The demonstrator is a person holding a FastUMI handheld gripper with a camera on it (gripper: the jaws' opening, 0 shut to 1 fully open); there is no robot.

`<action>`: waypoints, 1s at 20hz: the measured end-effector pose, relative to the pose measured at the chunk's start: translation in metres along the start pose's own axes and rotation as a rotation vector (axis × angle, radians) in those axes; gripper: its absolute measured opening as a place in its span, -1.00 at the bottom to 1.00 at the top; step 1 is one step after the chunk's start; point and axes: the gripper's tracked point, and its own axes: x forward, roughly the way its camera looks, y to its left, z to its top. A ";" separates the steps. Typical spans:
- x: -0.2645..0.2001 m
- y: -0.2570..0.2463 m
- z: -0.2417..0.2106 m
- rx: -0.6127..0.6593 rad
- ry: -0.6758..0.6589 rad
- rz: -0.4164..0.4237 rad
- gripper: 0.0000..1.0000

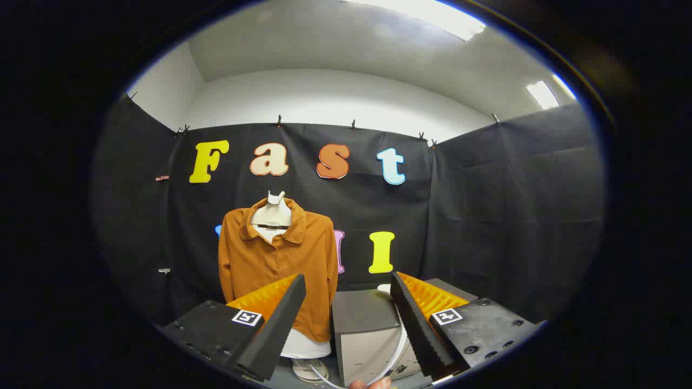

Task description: Iron the clothes twice with a garment steamer, once on the left side and once on the right side.

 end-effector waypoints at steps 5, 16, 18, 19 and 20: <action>-0.001 -0.003 -0.001 -0.003 0.008 -0.008 0.96; 0.003 -0.008 -0.009 -0.004 0.041 -0.022 0.96; 0.006 -0.011 -0.010 -0.005 0.041 -0.028 0.96; 0.008 -0.012 -0.011 -0.004 0.044 -0.028 0.96; 0.011 -0.014 -0.014 -0.001 0.049 -0.028 0.96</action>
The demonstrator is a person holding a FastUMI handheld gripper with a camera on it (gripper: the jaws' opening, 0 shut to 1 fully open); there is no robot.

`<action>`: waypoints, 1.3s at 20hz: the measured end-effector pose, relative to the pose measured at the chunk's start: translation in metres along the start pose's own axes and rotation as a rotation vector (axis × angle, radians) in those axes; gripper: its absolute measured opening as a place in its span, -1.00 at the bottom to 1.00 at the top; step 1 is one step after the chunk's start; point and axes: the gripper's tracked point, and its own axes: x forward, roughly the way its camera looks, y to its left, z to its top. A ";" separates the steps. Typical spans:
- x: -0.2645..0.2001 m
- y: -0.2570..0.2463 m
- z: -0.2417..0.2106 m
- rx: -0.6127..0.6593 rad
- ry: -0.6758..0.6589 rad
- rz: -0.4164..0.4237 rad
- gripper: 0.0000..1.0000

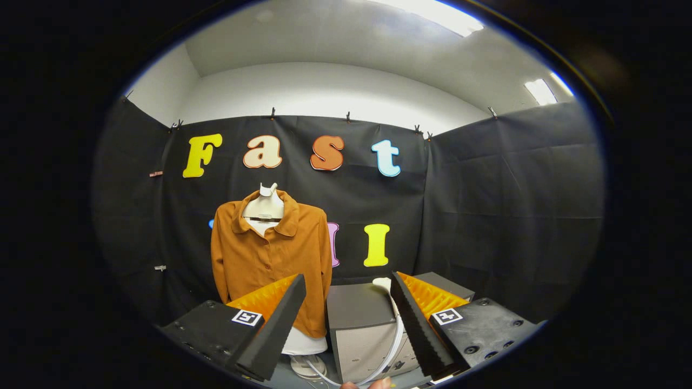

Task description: Iron the clothes twice with a garment steamer, once on the left side and once on the right side.

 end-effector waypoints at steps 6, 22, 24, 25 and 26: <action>0.034 -0.019 -0.011 -0.003 0.041 0.002 0.96; 0.212 -0.131 -0.182 0.049 0.570 -0.025 0.98; 0.229 -0.145 -0.217 0.046 0.649 -0.036 0.98; 0.238 -0.146 -0.234 0.054 0.685 -0.034 0.98; 0.245 -0.150 -0.251 0.061 0.719 -0.033 0.98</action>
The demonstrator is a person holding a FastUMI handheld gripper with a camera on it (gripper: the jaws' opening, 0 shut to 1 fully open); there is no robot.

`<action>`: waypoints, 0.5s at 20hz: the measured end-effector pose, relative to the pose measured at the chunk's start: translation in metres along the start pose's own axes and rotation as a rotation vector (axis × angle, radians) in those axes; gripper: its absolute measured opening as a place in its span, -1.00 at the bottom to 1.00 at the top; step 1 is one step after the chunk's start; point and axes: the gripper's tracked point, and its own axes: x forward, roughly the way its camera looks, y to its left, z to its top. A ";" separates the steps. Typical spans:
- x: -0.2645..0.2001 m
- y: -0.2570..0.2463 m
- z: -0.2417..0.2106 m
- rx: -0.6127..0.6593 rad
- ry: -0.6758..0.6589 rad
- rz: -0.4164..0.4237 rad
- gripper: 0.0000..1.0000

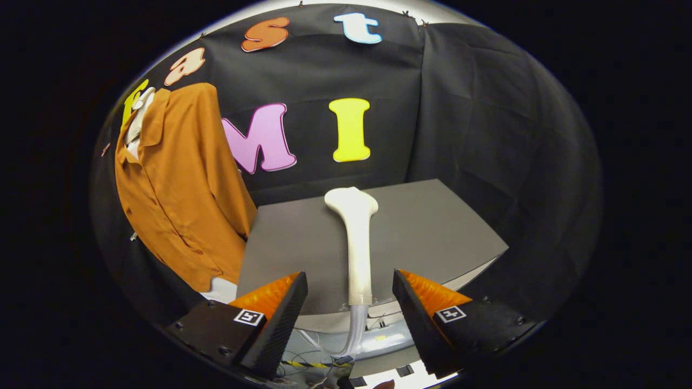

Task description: Iron the clothes twice with a garment steamer, once on the left side and once on the right side.

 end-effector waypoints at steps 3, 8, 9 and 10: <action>0.041 -0.011 -0.018 0.024 0.085 -0.004 0.76; 0.078 -0.018 -0.040 0.016 0.190 -0.024 0.05; 0.081 -0.019 -0.046 0.002 0.209 -0.031 0.03; 0.081 -0.015 -0.035 -0.002 0.165 -0.008 0.01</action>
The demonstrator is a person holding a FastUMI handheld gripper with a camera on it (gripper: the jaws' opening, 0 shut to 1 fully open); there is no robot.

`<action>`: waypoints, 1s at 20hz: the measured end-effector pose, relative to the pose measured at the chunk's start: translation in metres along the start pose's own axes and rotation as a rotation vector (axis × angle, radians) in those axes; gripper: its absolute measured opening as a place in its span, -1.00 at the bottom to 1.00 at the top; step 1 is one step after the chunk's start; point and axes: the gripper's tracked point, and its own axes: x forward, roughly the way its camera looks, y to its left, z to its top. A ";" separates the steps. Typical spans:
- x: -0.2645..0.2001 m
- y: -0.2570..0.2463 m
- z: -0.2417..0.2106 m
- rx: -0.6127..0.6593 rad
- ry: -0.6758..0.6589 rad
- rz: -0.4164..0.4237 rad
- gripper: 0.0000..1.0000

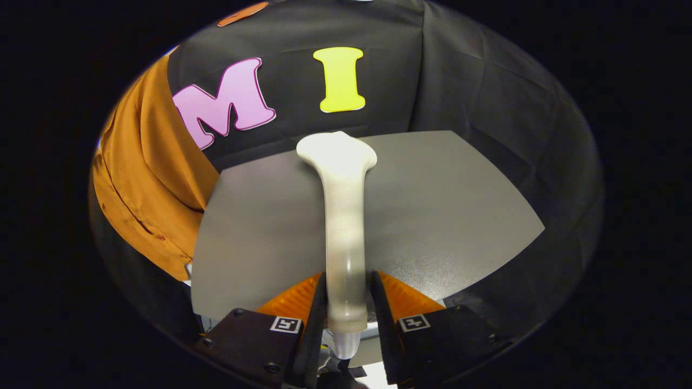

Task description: Iron the clothes twice with a garment steamer, once on the left side and once on the right side.

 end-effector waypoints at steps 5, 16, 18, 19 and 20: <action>0.004 0.009 -0.002 -0.083 -0.069 0.073 -0.42; -0.130 0.018 0.062 0.034 -0.540 0.054 -0.49; -0.166 0.040 0.067 0.021 -0.653 0.072 -0.49; -0.178 0.053 0.070 0.012 -0.703 0.081 -0.48; -0.191 0.067 0.073 0.003 -0.746 0.093 -0.49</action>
